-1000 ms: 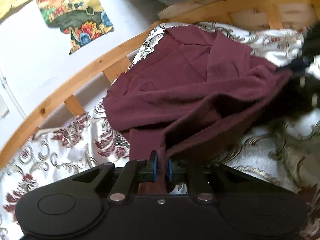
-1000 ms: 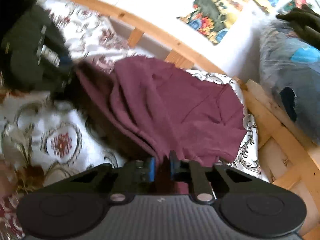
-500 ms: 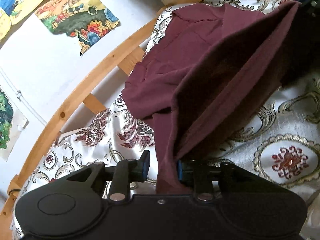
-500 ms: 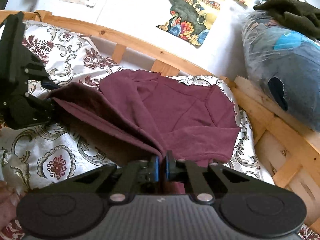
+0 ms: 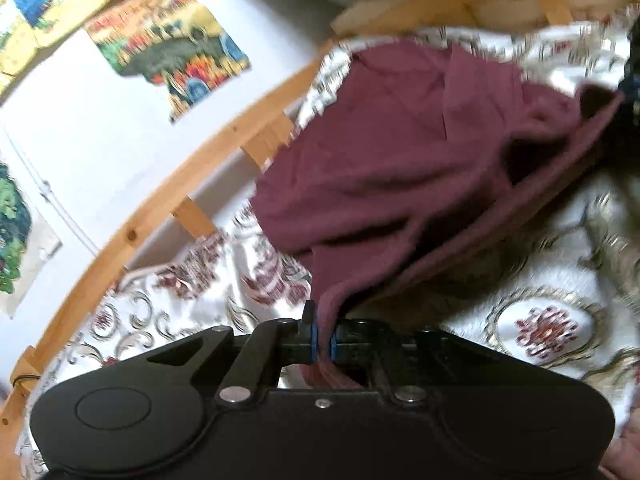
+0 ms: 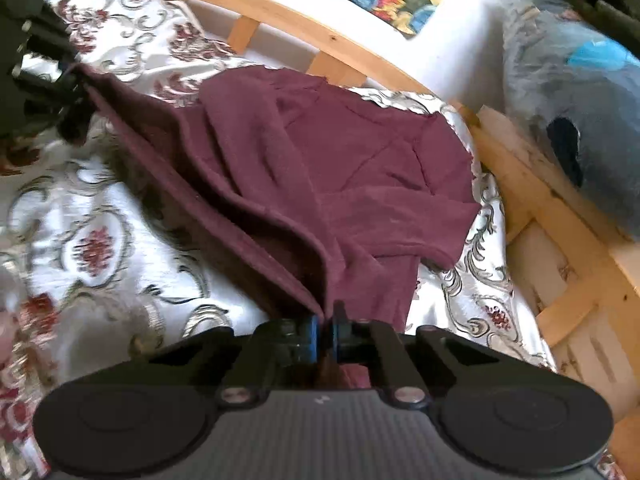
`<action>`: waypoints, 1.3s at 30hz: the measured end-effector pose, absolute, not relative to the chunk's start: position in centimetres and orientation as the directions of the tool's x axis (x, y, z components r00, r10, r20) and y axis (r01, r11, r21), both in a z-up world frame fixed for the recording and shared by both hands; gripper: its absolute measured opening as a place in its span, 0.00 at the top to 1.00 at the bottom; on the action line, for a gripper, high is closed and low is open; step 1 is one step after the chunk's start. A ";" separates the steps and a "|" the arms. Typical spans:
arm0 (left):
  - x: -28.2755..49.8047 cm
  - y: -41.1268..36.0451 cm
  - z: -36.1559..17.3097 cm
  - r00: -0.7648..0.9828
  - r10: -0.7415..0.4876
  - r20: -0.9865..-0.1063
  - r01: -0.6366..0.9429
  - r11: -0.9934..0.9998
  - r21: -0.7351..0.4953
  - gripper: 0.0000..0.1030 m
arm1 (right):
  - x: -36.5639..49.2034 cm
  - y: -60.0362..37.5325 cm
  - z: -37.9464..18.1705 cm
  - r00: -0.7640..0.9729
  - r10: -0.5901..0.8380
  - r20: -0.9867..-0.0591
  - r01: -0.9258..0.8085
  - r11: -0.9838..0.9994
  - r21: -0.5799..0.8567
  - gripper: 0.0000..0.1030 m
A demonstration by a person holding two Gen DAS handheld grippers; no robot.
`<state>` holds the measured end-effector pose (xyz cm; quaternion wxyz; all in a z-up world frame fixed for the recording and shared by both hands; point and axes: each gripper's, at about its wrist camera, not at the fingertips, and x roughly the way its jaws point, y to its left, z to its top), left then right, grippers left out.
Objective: Fold small clothes
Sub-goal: 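Lift the hem with both grippers and carry it over toward the collar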
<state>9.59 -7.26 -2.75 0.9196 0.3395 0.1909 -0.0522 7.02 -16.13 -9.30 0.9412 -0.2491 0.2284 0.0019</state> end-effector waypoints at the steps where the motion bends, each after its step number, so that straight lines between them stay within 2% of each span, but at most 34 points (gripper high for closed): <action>1: 8.9 -7.2 -2.1 0.925 0.021 -0.379 0.225 0.772 0.594 0.95 | 6.2 -15.9 -8.9 0.896 -0.111 -0.429 -0.124 0.867 -0.483 0.93; 7: 3.6 -5.3 1.0 0.918 -0.045 -0.395 0.263 0.814 0.518 0.95 | 1.4 -15.8 -5.3 0.908 -0.090 -0.409 -0.131 0.866 -0.482 0.93; 15: -3.3 -1.7 2.3 0.860 -0.164 -0.482 0.384 0.832 0.401 0.95 | -6.7 -14.3 -3.9 0.898 -0.018 -0.440 -0.157 0.920 -0.359 0.93; 25: -4.9 -0.3 1.8 0.841 -0.172 -0.513 0.400 0.836 0.377 0.95 | -7.9 -13.0 -3.8 0.897 -0.017 -0.441 -0.153 0.925 -0.348 0.93; 33: -0.8 -2.6 5.0 0.891 -0.149 -0.429 0.378 0.766 0.520 0.94 | -3.0 -14.2 -2.1 0.960 -0.039 -0.277 -0.087 0.900 -0.427 0.93; 39: 5.4 -4.2 7.1 0.909 -0.105 -0.404 0.345 0.735 0.584 0.94 | 3.0 -15.5 -1.3 0.981 -0.073 -0.178 -0.017 0.888 -0.460 0.93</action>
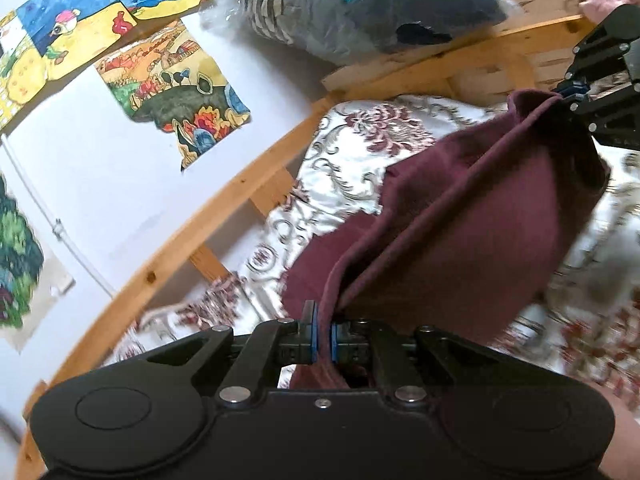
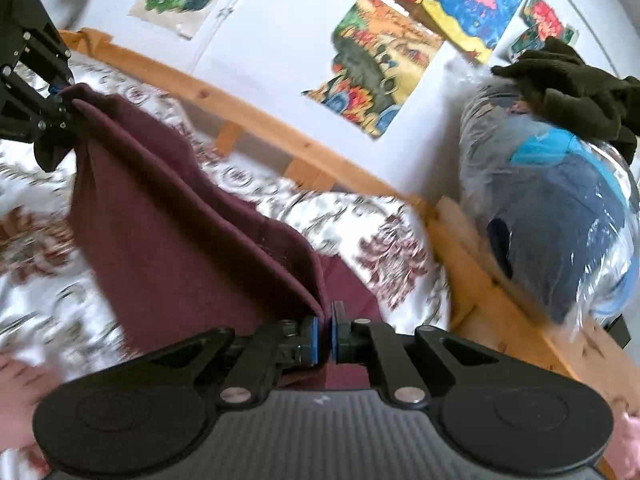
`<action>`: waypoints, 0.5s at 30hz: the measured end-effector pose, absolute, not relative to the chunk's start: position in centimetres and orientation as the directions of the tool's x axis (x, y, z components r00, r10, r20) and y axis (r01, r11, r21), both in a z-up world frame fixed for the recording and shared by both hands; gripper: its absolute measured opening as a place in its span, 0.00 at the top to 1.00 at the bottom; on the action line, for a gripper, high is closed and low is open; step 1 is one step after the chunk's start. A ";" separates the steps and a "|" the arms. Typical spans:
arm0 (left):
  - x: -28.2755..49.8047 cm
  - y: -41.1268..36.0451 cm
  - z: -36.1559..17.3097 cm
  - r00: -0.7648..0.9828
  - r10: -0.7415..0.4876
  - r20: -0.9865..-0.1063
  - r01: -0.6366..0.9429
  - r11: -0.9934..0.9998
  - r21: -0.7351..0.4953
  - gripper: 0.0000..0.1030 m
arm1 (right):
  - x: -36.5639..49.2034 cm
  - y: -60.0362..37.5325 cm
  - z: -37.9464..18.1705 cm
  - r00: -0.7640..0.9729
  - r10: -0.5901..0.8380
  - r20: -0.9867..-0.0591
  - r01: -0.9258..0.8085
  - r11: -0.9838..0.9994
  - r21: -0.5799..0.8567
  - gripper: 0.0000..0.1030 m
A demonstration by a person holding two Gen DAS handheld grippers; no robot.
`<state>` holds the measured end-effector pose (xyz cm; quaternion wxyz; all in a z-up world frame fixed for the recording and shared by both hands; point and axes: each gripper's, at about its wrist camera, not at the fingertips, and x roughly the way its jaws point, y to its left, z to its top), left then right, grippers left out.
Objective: Fold small clothes
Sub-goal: 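Lift the hem with both grippers and carry it over toward the collar, then lower the hem onto the shirt body and open both grippers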
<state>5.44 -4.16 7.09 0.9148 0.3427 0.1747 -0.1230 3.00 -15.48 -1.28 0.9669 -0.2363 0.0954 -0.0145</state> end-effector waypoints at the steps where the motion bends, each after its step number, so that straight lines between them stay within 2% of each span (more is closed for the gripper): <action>1: 6.7 -4.3 7.3 0.909 -0.099 -0.405 0.343 0.730 0.591 0.94 | 4.0 -15.7 -1.3 0.983 -0.077 -0.169 -0.010 0.887 -0.463 0.93; 7: 15.0 -4.9 7.3 0.883 -0.079 -0.462 0.374 0.714 0.592 0.94 | 11.1 -17.9 -2.0 0.981 -0.091 -0.174 0.009 0.905 -0.426 0.93; 11: 20.5 -4.7 6.6 0.849 -0.090 -0.521 0.395 0.761 0.514 0.93 | 15.0 -19.1 -2.9 0.975 -0.084 -0.204 -0.006 0.914 -0.406 0.92; 15: 25.5 -4.5 4.8 0.819 -0.048 -0.572 0.366 0.812 0.455 0.91 | 18.0 -20.0 -4.1 0.972 -0.078 -0.220 -0.020 0.912 -0.409 0.93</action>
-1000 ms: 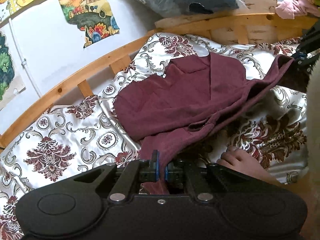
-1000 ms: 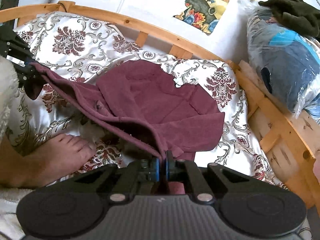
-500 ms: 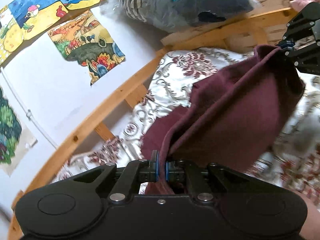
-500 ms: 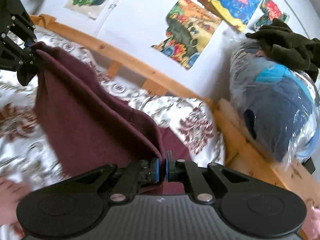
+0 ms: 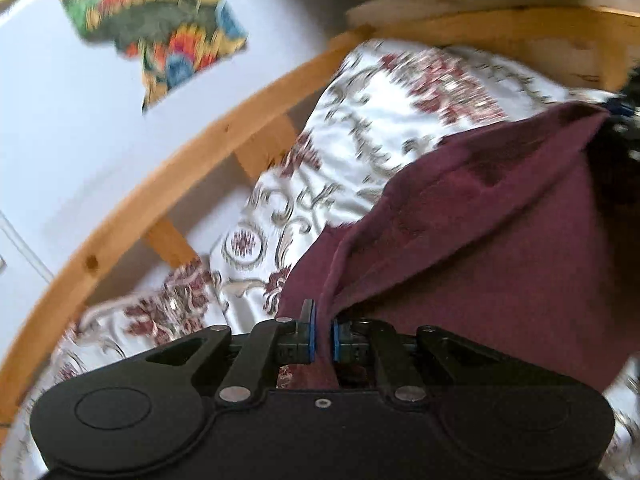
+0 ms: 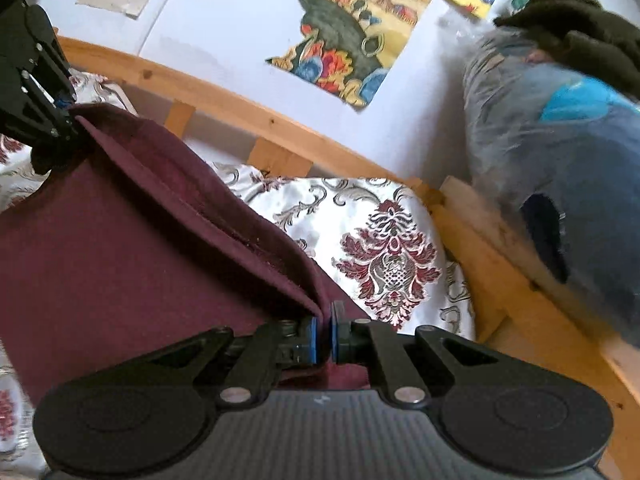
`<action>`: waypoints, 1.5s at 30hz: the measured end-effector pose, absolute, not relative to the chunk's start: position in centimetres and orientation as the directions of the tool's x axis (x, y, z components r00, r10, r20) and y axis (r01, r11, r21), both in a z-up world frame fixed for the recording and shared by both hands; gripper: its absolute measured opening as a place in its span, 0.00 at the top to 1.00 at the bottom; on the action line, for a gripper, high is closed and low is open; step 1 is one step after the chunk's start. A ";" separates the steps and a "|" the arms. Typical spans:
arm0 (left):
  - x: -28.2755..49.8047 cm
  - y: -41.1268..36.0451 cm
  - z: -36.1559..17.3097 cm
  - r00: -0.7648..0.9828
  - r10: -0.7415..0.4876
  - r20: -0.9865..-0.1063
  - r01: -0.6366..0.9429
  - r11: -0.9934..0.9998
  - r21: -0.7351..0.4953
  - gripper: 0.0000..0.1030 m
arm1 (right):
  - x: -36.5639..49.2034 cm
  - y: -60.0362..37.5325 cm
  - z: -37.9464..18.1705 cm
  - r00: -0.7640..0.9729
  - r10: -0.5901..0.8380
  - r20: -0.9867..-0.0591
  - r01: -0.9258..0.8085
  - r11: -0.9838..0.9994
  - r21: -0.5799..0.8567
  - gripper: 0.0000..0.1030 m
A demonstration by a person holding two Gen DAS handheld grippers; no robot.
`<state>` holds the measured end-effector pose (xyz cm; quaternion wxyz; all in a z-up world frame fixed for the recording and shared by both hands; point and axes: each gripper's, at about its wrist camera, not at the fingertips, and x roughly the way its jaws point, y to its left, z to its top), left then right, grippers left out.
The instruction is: Fold small clothes
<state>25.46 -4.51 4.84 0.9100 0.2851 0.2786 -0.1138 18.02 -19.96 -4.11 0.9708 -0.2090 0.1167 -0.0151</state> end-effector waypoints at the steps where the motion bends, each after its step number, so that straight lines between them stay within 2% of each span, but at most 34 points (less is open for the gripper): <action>1: 26.5 -4.4 4.3 0.808 -0.039 -0.588 0.360 0.823 0.439 0.91 | 18.6 -20.1 -4.4 0.971 -0.075 -0.227 -0.025 0.912 -0.408 0.92; 10: 31.5 -2.7 0.5 0.725 -0.051 -0.687 0.359 0.879 0.313 0.84 | 22.2 -21.1 -5.7 0.954 -0.046 -0.295 -0.047 0.952 -0.302 0.92; 12: 32.0 -2.2 0.1 0.718 -0.068 -0.693 0.349 0.896 0.274 0.80 | 22.2 -21.2 -6.0 0.954 -0.047 -0.297 -0.040 0.959 -0.280 0.91; 17: 32.8 -1.7 -0.6 0.703 -0.077 -0.707 0.316 0.924 0.214 0.77 | 21.8 -21.3 -6.3 0.957 -0.043 -0.286 -0.032 0.967 -0.252 0.90; 20: 33.1 -1.8 -0.9 0.698 -0.063 -0.713 0.293 0.934 0.205 0.73 | 21.8 -21.5 -6.4 0.960 -0.041 -0.277 -0.025 0.972 -0.233 0.85; 23: 33.0 -1.8 -0.8 0.697 -0.053 -0.715 0.273 0.942 0.197 0.67 | 21.8 -21.9 -6.7 0.957 -0.047 -0.287 -0.015 0.978 -0.210 0.69; 25: 32.9 -1.6 -0.5 0.700 -0.049 -0.712 0.255 0.949 0.184 0.49 | 21.6 -22.4 -6.9 0.954 -0.044 -0.296 -0.012 0.983 -0.184 0.50; 26: 32.9 -1.4 -0.3 0.704 -0.051 -0.708 0.245 0.954 0.175 0.43 | 21.4 -22.7 -6.9 0.954 -0.041 -0.299 -0.010 0.986 -0.167 0.47; 27: 32.7 -1.1 -0.1 0.714 -0.051 -0.698 0.233 0.958 0.168 0.32 | 21.1 -23.0 -7.0 0.954 -0.039 -0.298 -0.007 0.989 -0.149 0.41; 30: 31.5 -0.2 0.5 0.746 -0.067 -0.662 0.203 0.970 0.132 0.19 | 20.1 -23.8 -7.1 0.954 -0.010 -0.299 -0.021 0.995 -0.101 0.23; 32: 30.6 0.4 0.6 0.759 -0.085 -0.645 0.193 0.976 0.099 0.11 | 19.4 -23.9 -7.1 0.955 0.008 -0.297 -0.036 0.995 -0.089 0.15; 37: 27.5 1.9 0.3 0.787 -0.087 -0.611 0.146 0.988 0.048 0.04 | 17.2 -23.1 -7.3 0.950 0.047 -0.308 -0.089 0.988 -0.123 0.06; 42: 25.6 1.9 -1.8 0.773 -0.029 -0.634 0.148 0.980 0.135 0.04 | 16.8 -20.3 -8.3 0.929 0.021 -0.369 -0.139 0.946 -0.294 0.06; 45: 25.3 2.1 -2.4 0.769 0.006 -0.639 0.127 0.979 0.162 0.04 | 17.0 -19.4 -8.8 0.930 -0.003 -0.369 -0.131 0.932 -0.337 0.08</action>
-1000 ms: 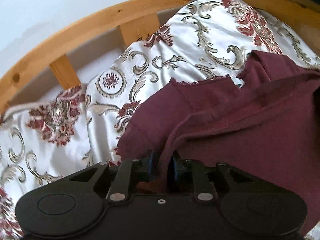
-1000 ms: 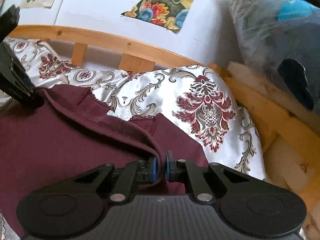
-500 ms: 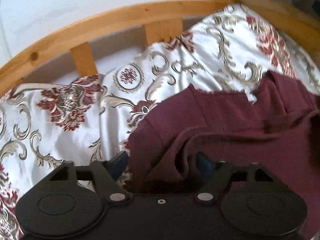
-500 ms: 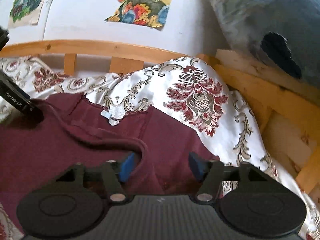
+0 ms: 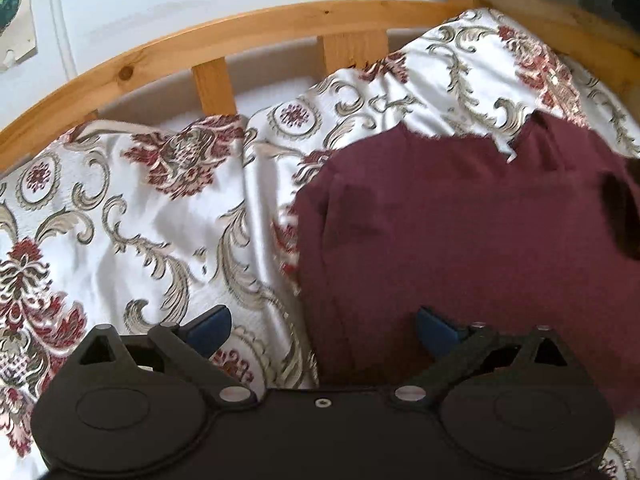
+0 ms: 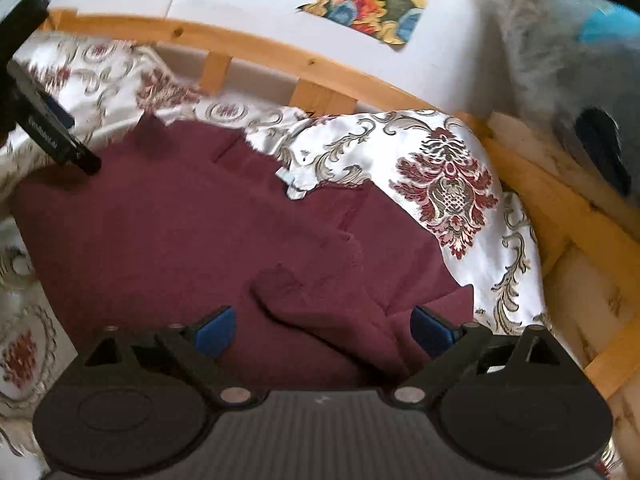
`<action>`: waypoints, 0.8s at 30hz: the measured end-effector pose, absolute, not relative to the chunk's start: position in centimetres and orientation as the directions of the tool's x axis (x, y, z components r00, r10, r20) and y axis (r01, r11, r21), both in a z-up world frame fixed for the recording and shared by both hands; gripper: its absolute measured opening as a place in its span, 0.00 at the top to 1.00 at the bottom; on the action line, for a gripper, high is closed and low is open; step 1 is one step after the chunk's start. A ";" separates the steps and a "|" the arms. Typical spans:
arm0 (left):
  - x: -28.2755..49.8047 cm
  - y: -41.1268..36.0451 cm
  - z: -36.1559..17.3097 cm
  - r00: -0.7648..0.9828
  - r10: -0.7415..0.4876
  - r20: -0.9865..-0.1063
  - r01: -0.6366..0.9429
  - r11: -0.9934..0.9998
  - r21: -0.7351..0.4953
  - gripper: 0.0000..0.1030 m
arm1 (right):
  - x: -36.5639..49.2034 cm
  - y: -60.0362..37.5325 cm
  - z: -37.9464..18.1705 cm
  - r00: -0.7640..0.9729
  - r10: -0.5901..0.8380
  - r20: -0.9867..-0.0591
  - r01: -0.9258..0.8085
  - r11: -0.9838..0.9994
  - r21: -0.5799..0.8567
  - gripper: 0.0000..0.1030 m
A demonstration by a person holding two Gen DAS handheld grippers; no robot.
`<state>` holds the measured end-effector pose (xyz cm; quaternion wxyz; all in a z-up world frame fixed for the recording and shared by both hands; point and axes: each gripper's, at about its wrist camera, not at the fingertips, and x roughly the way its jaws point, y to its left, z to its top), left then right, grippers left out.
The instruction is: Fold small clothes
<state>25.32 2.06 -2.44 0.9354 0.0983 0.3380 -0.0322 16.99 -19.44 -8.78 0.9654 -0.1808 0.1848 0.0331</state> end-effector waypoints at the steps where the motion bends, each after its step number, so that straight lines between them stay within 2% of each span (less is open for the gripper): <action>1: 25.3 2.2 -2.6 0.768 0.008 -0.640 0.120 0.981 0.155 0.04 | 17.1 -19.4 -8.9 0.929 -0.008 -0.370 -0.126 0.934 -0.336 0.11; 2: 25.3 2.4 -2.6 0.766 0.010 -0.642 0.110 0.983 0.146 0.04 | 17.2 -19.4 -9.0 0.929 -0.014 -0.370 -0.119 0.935 -0.333 0.13; 6: 25.6 2.6 -2.8 0.763 0.017 -0.647 0.090 0.987 0.132 0.04 | 17.8 -20.4 -9.3 0.925 -0.040 -0.377 -0.079 0.952 -0.294 0.33; 9: 25.6 2.7 -2.8 0.762 0.016 -0.648 0.085 0.989 0.125 0.04 | 17.9 -21.2 -9.0 0.928 -0.067 -0.365 -0.038 0.962 -0.271 0.63; 12: 25.5 2.7 -2.8 0.765 0.015 -0.644 0.086 0.989 0.124 0.04 | 17.6 -22.7 -8.2 0.939 -0.057 -0.340 -0.002 0.985 -0.170 0.85; 18: 25.0 3.0 -2.5 0.778 0.012 -0.628 0.080 0.990 0.119 0.04 | 17.1 -27.3 -6.9 0.946 -0.083 -0.314 0.125 0.986 0.115 0.92; 22: 24.8 3.3 -2.3 0.789 0.003 -0.615 0.085 0.990 0.115 0.13 | 17.3 -29.6 -7.5 0.933 -0.070 -0.353 0.163 0.957 0.241 0.92; 24: 24.8 3.5 -2.3 0.791 0.004 -0.612 0.084 0.990 0.114 0.16 | 17.4 -29.9 -7.9 0.927 -0.087 -0.365 0.186 0.951 0.248 0.92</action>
